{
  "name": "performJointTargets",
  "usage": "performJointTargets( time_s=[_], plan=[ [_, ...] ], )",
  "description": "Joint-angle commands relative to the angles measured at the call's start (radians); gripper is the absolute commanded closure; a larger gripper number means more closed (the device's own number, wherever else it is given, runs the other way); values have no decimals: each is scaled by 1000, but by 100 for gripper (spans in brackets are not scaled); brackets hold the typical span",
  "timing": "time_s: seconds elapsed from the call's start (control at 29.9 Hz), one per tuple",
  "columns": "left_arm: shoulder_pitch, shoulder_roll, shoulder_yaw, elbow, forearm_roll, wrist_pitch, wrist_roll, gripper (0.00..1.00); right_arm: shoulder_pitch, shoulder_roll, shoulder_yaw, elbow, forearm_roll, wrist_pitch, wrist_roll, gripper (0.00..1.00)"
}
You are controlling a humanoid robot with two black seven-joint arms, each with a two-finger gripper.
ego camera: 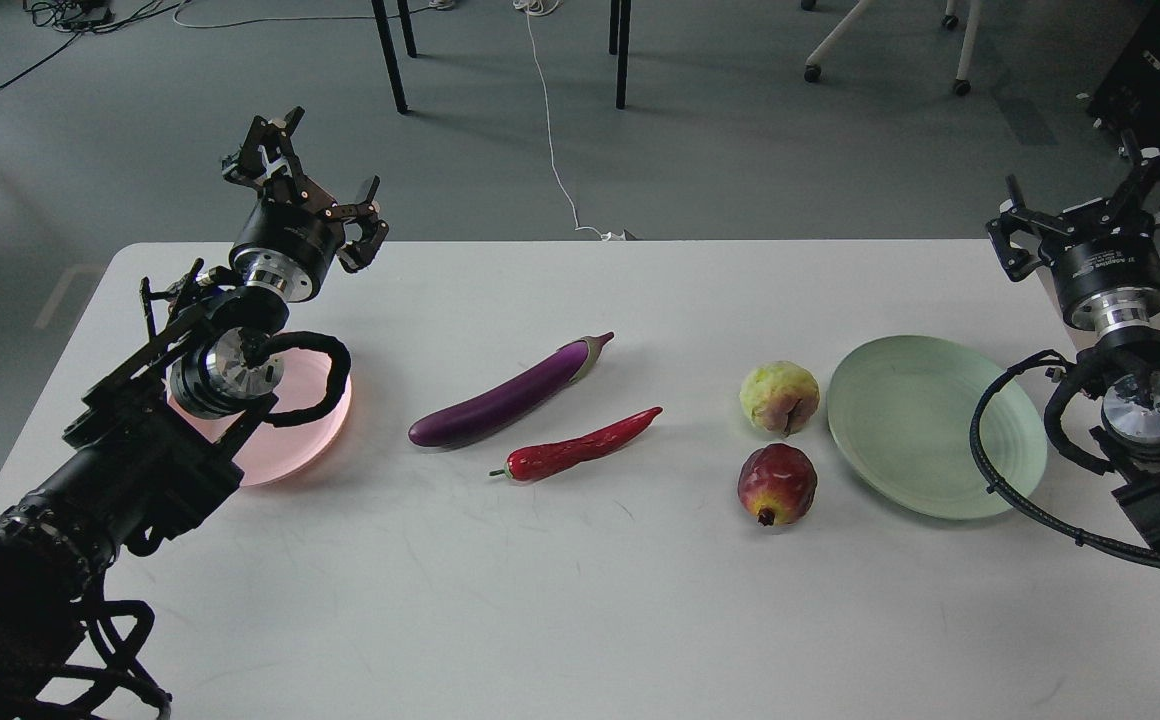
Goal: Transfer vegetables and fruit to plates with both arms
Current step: 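Move the right gripper over the pear beside the green plate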
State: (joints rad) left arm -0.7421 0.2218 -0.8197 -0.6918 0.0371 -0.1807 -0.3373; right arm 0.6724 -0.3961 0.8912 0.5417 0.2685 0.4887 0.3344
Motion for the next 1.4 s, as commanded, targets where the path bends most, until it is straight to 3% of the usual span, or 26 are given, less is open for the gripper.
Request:
performJointTargets(
  time_s=[0.0, 0.23, 0.33, 0.47, 0.8, 0.97, 1.14, 1.37],
  plan=[
    [1, 5, 10, 0, 7, 1, -8, 2, -1, -4, -8, 4, -2, 0, 3, 1],
    [1, 16, 13, 0, 1, 1, 9, 2, 15, -23, -29, 27, -18, 0, 6, 1],
    [3, 45, 10, 0, -5, -5, 10, 2, 87, -91, -86, 58, -69, 0, 0, 1],
    [3, 54, 11, 0, -5, -19, 11, 2, 212, -168, -243, 105, -140, 0, -6, 1],
    [3, 62, 13, -14, -3, -17, 9, 2, 585, -190, -733, 164, -337, 0, -5, 1],
    [3, 71, 16, -14, -2, -16, 6, 2, 775, -162, -1027, 213, -488, 0, 8, 1],
    [3, 70, 19, -14, 7, -25, 6, 2, 947, -61, -1357, 300, -701, 0, 8, 1],
    [-6, 68, 19, -14, 9, -39, 7, 2, 980, 46, -1615, 313, -1049, -44, 14, 1]
  ],
)
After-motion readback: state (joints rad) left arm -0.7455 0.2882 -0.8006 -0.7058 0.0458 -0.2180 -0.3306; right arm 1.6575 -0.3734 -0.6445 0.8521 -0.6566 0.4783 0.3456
